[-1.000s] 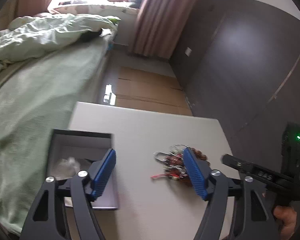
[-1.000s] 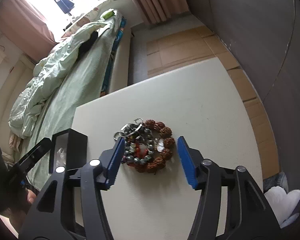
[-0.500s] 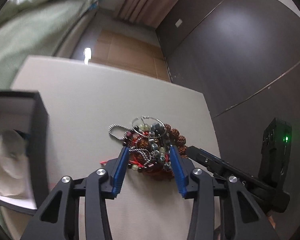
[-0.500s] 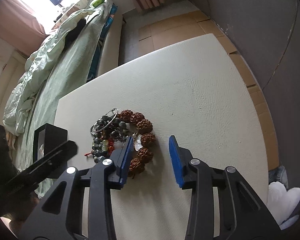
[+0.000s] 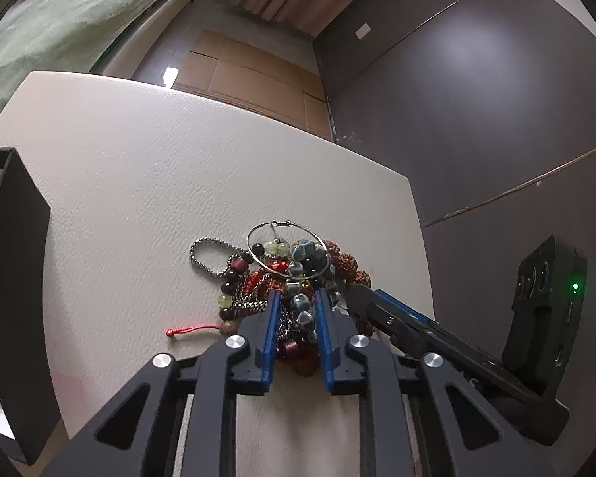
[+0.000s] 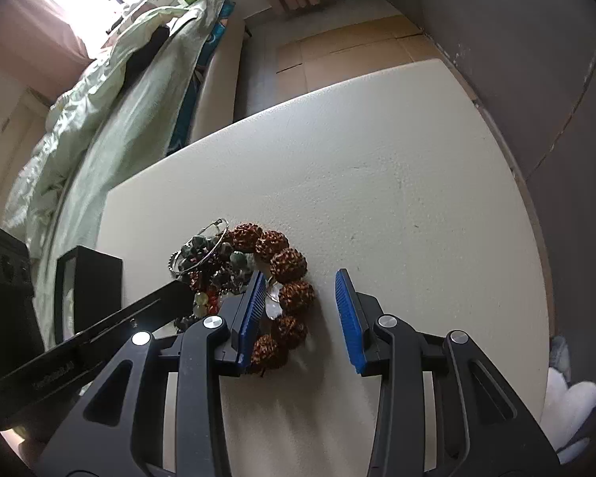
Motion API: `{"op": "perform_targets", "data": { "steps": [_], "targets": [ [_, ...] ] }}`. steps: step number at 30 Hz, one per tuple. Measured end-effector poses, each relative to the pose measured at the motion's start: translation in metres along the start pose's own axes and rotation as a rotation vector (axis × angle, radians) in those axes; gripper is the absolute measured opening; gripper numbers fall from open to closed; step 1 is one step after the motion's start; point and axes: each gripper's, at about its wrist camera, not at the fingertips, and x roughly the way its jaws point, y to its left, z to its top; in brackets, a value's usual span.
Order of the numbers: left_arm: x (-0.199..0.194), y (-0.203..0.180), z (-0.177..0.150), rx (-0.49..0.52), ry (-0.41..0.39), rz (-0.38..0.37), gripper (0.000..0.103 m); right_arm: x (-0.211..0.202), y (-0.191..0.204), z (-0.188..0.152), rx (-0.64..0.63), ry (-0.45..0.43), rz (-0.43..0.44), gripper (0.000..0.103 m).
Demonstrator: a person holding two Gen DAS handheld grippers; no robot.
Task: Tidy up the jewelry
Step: 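Grasp the brown rudraksha bracelet with the right gripper while the left gripper grasps the grey bead bracelet, then carry both bracelets into the black box and open both grippers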
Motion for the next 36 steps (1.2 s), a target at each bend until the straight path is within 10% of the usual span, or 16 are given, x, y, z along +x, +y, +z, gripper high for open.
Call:
{"op": "perform_targets", "data": {
  "steps": [7,36],
  "targets": [
    [-0.004,-0.006,0.002,0.031,-0.013,0.013,0.007,0.005,0.007,-0.002,-0.039,-0.011,-0.041,0.019],
    [-0.160,-0.008,-0.016,0.046,-0.244,-0.038,0.007,-0.127,0.070,-0.032,-0.072,-0.259,0.166,0.018]
  ]
}}
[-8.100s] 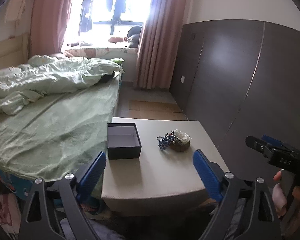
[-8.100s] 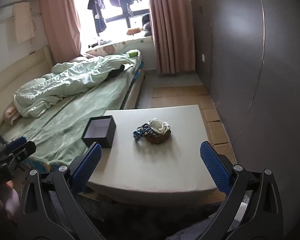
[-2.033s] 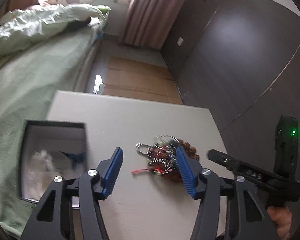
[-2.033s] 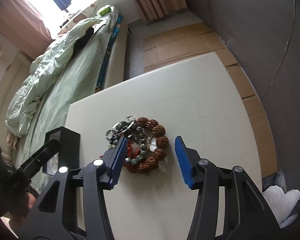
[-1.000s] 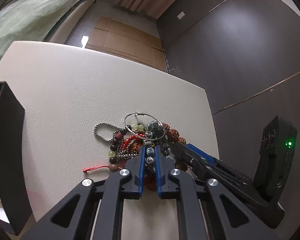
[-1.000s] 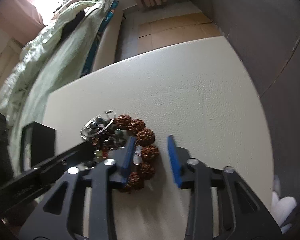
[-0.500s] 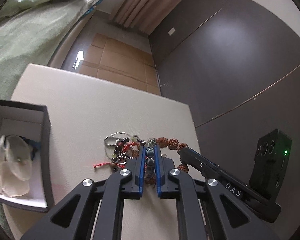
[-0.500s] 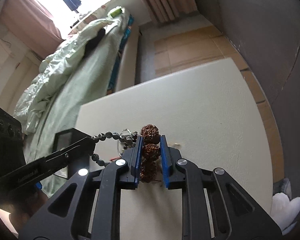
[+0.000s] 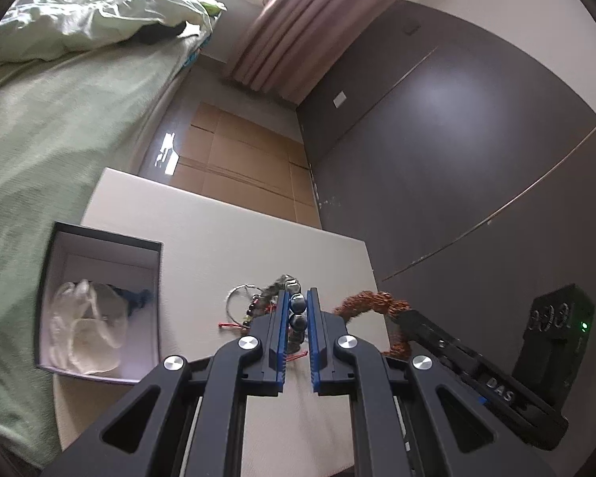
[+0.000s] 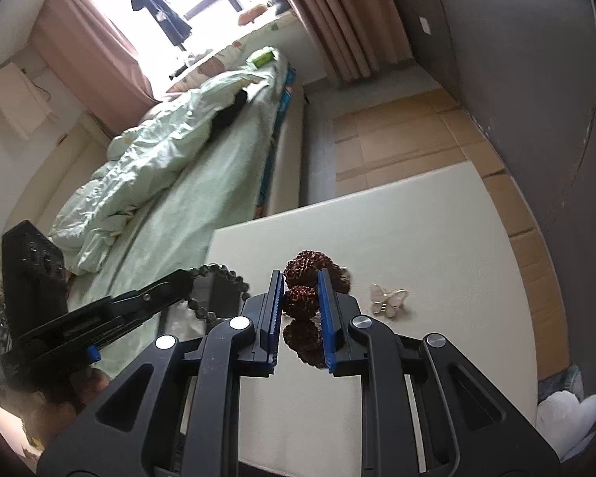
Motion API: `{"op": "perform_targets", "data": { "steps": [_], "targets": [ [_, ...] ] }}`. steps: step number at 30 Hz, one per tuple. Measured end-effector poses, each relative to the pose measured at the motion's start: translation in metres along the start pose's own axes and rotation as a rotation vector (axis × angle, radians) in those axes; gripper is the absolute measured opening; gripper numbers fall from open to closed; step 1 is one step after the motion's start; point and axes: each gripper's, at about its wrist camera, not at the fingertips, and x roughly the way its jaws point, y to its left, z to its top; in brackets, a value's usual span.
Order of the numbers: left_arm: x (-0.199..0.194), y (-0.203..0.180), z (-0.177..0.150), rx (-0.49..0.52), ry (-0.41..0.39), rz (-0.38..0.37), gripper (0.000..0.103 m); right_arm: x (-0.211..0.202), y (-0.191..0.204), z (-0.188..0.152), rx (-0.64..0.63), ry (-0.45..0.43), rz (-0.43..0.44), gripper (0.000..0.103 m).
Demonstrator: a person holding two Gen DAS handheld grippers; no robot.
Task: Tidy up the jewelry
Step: 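Carry both bracelets into the black box and open both grippers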
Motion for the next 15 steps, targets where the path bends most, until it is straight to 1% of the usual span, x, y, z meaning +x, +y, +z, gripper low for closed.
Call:
{"op": "perform_targets", "data": {
  "steps": [3,9,12,15],
  "targets": [
    [-0.016,-0.002,0.000,-0.003,-0.021,0.000,0.007,-0.014,0.015,-0.002,-0.014,-0.035,0.020,0.018],
    [-0.040,-0.002,-0.001,-0.002,-0.051,0.006,0.007,-0.031,0.037,-0.003,-0.039,-0.069,0.074,0.018],
    [-0.049,0.000,0.000,-0.004,-0.065,0.018,0.007,-0.030,0.048,-0.004,-0.058,-0.073,0.087,0.018],
    [-0.060,0.004,0.000,-0.008,-0.076,0.031,0.007,-0.022,0.058,-0.007,-0.068,-0.057,0.091,0.018]
  ]
}}
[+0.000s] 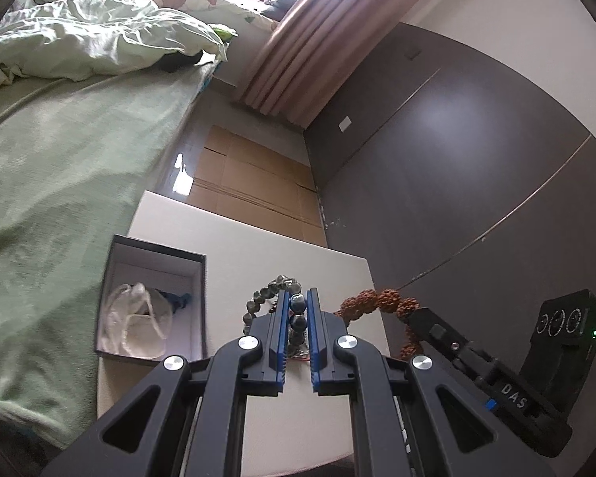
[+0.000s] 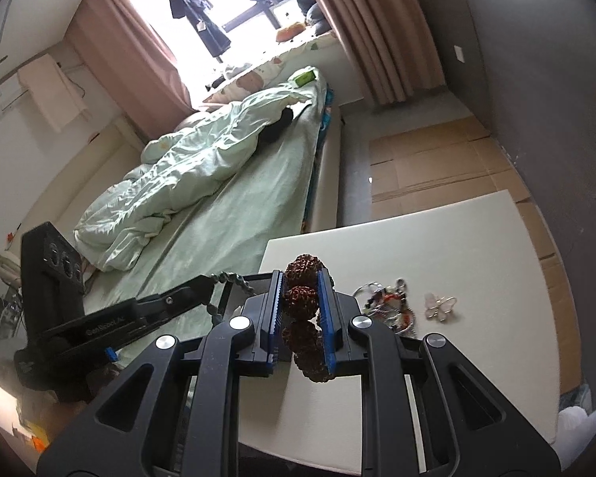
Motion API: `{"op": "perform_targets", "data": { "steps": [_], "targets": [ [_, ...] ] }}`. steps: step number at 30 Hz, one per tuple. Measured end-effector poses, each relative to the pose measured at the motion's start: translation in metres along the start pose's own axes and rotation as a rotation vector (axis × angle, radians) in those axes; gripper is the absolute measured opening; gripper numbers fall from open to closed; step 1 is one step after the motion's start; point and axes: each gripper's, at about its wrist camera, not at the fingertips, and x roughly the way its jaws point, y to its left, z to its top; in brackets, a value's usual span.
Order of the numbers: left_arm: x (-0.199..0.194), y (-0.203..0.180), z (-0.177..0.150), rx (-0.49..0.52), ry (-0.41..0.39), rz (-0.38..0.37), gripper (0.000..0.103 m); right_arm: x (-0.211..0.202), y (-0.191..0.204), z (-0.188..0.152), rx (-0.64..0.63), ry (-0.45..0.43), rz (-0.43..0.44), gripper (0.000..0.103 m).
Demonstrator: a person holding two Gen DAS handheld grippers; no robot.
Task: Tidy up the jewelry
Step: 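Carry both bracelets into the black box and open both grippers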
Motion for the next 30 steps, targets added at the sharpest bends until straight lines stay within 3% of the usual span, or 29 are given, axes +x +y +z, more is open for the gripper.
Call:
{"op": "perform_targets", "data": {
  "steps": [9,13,26,30],
  "targets": [
    [0.009,0.035,0.004,-0.078,0.039,0.056,0.010,0.026,0.025,-0.007,0.008,0.027,0.020,0.018],
    [0.002,0.056,0.006,-0.143,-0.006,0.112,0.062,0.040,0.038,-0.010,0.013,0.036,0.043,0.018],
    [-0.041,0.104,0.021,-0.197,-0.110,0.221,0.067,0.081,0.070,-0.016,-0.004,0.066,0.172,0.018],
    [-0.046,0.118,0.023,-0.222,-0.114,0.225,0.067,0.096,0.076,-0.018,-0.008,0.084,0.200,0.018]
  ]
}}
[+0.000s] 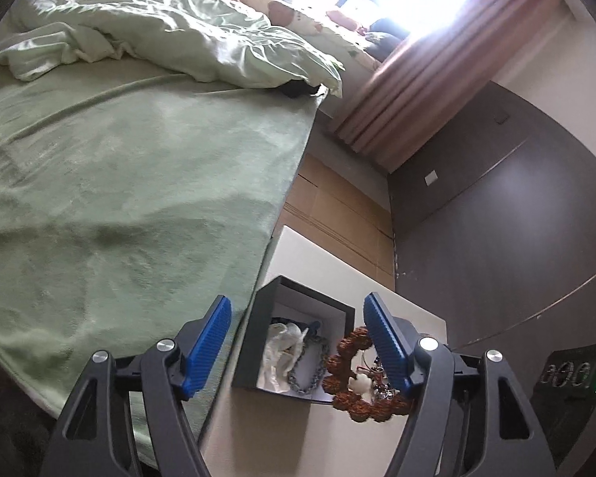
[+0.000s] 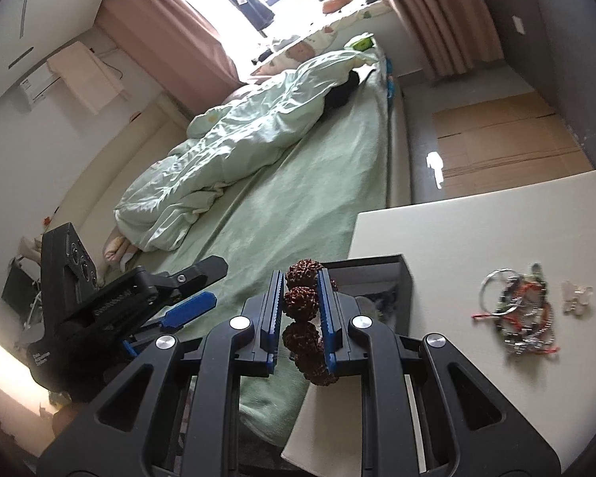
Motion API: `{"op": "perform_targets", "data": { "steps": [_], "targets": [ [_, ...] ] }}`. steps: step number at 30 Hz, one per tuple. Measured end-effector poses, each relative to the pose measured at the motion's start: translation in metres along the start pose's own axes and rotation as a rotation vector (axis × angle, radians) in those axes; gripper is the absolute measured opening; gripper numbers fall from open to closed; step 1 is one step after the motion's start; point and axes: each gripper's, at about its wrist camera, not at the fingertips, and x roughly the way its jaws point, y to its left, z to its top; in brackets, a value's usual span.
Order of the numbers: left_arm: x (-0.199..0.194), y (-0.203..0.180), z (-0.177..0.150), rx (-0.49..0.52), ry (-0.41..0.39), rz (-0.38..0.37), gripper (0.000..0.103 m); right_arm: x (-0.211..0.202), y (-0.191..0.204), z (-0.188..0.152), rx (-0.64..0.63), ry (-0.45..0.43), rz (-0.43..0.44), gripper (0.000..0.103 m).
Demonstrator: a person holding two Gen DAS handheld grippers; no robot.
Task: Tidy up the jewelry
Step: 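Carry both bracelets into the black box and open both grippers, then move both grippers back to the remaining jewelry on the table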
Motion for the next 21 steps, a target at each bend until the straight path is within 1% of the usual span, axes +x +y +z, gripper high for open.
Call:
{"op": "perform_targets", "data": {
  "steps": [1,4,5,6,7,8,9,11,13,15,21],
  "targets": [
    [-0.001,0.002,0.001,0.002,-0.002,0.004,0.067,0.005,0.000,0.000,0.004,0.008,0.010,0.018],
    [0.000,0.005,0.002,0.004,-0.004,0.016,0.067,0.017,0.001,0.000,0.029,0.032,0.076,0.018],
    [0.001,0.007,0.001,0.002,0.000,0.020,0.067,0.020,0.002,0.000,0.026,0.036,0.073,0.018],
    [0.003,0.008,0.001,0.002,0.006,0.021,0.067,0.027,0.000,0.001,0.025,0.049,0.015,0.020],
    [0.004,0.008,0.000,0.004,0.009,0.022,0.067,0.035,-0.004,0.000,0.032,0.076,-0.027,0.039],
    [0.007,0.007,-0.001,0.009,0.011,0.024,0.067,0.041,-0.009,0.000,0.049,0.099,-0.050,0.067],
    [0.009,0.007,-0.001,0.015,0.013,0.029,0.067,0.043,-0.020,0.000,0.076,0.107,-0.080,0.072],
    [0.016,0.007,-0.002,0.019,0.027,0.042,0.067,0.035,-0.032,0.000,0.076,0.081,-0.132,0.072],
    [0.019,0.004,-0.003,0.025,0.033,0.028,0.067,0.024,-0.042,0.002,0.072,0.074,-0.139,0.072],
    [0.021,-0.005,-0.005,0.056,0.030,0.029,0.067,0.010,-0.054,0.005,0.074,0.065,-0.144,0.072],
    [0.032,-0.036,-0.017,0.136,0.049,0.011,0.067,-0.024,-0.083,0.005,0.050,0.071,-0.203,0.072]
  ]
}}
